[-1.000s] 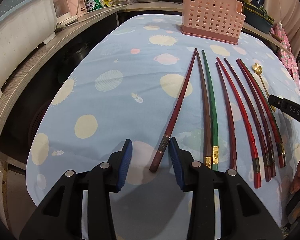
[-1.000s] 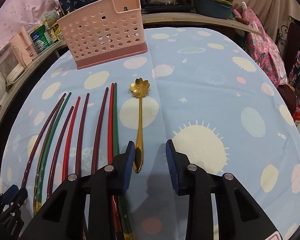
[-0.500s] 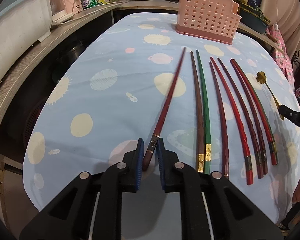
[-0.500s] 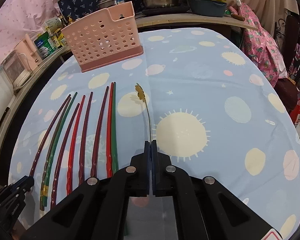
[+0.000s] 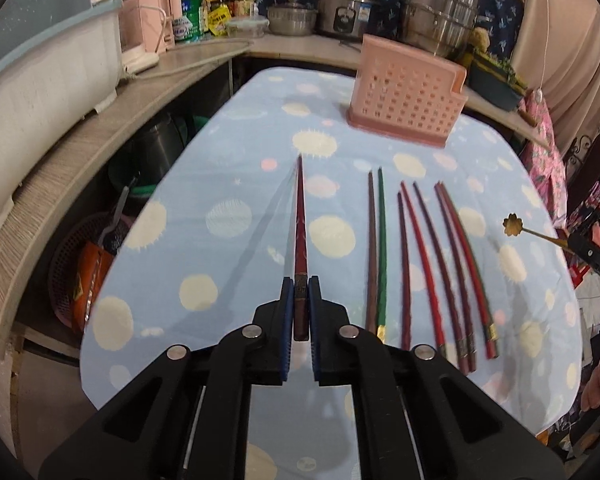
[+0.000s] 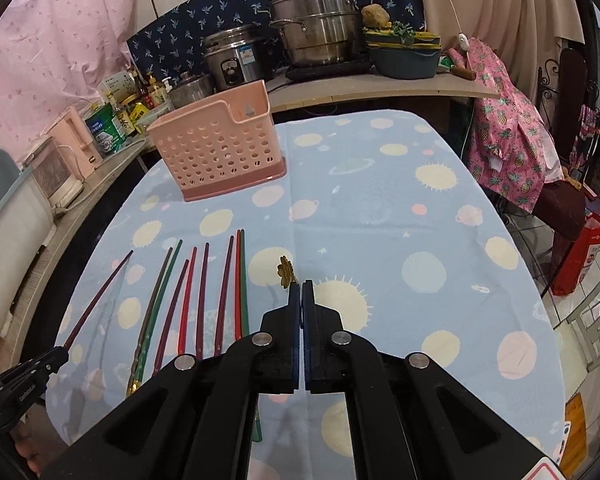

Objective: Organize utensils
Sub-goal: 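Lift the chopstick with the left tool while the right tool lifts the spoon toward the pink basket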

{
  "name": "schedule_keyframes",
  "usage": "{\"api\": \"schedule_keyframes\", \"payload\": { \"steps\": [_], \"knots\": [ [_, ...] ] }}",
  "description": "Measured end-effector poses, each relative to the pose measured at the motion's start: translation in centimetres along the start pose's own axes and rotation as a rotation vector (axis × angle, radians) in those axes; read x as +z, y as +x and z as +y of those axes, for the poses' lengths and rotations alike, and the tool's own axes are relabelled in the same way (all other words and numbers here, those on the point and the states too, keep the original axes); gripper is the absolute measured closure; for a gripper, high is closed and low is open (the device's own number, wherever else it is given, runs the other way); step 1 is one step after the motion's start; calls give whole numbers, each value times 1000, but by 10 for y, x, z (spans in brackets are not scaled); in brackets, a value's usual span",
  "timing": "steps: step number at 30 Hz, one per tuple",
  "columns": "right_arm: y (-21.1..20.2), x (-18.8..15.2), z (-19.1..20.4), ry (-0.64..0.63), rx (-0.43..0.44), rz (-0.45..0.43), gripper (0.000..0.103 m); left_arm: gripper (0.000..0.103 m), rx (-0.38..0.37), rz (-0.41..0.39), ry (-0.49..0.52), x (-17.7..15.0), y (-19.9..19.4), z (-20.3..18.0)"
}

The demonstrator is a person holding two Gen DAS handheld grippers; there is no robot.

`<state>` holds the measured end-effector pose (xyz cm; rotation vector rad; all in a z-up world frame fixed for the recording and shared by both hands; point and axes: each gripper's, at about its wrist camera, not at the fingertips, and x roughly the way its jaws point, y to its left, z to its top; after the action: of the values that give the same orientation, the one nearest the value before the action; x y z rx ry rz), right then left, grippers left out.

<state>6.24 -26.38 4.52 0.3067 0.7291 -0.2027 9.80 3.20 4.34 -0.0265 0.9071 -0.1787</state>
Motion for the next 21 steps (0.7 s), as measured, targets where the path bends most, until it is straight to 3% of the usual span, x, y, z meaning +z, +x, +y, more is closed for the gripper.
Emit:
{"api": "schedule_keyframes", "payload": {
  "steps": [10,15,21],
  "knots": [
    [-12,51,-1,1,38,-52,102,96,-2,-177,3,75,-42,1],
    [1,83,0,14,73,-46,101,96,4,-240,5,120,-45,-3],
    [22,131,4,28,106,-54,102,96,-41,-308,-12,179,-53,-14]
  ]
}}
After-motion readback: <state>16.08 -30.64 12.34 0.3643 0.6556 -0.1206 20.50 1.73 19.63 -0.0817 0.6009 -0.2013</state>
